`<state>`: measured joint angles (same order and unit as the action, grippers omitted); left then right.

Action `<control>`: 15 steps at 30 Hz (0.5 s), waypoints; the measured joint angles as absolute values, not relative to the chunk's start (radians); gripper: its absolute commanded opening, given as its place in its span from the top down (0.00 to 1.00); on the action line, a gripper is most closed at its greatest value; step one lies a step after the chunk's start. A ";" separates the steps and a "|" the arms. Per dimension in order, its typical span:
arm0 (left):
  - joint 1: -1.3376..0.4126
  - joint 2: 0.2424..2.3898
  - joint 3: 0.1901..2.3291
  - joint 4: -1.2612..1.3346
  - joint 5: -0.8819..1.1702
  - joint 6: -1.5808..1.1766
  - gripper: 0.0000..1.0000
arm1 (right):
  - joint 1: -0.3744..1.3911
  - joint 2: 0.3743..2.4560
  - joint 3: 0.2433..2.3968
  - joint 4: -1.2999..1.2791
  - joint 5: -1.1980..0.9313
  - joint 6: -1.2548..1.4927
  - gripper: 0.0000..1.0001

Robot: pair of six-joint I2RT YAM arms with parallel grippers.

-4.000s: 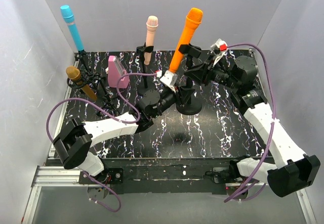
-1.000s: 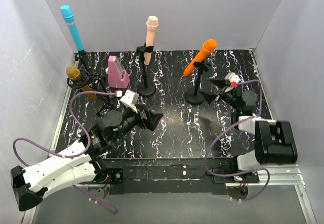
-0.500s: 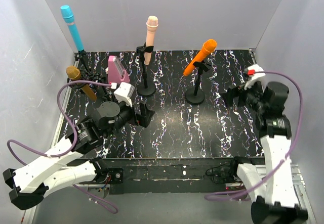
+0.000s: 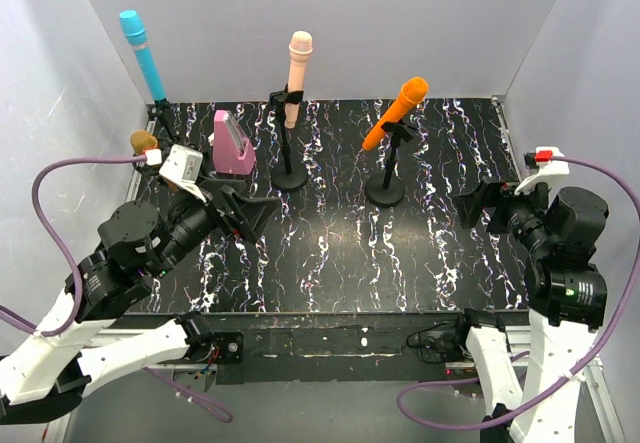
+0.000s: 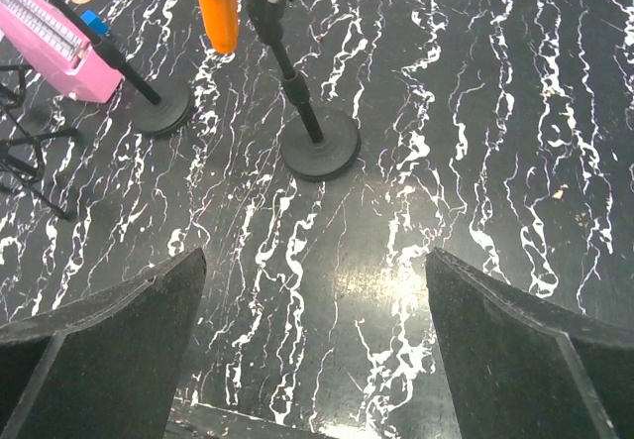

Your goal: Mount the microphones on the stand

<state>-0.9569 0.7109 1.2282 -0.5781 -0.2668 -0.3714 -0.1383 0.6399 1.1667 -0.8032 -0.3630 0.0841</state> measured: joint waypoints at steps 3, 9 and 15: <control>-0.957 0.702 1.228 -0.594 -0.255 -0.379 0.02 | -0.145 0.612 1.169 -0.822 -0.335 0.109 0.02; -0.957 0.701 1.226 -0.606 -0.244 -0.390 0.02 | -0.150 0.551 1.163 -0.819 -0.308 0.136 0.02; -0.957 0.704 1.207 -0.605 -0.229 -0.396 0.02 | -0.151 0.515 1.108 -0.814 -0.293 0.141 0.02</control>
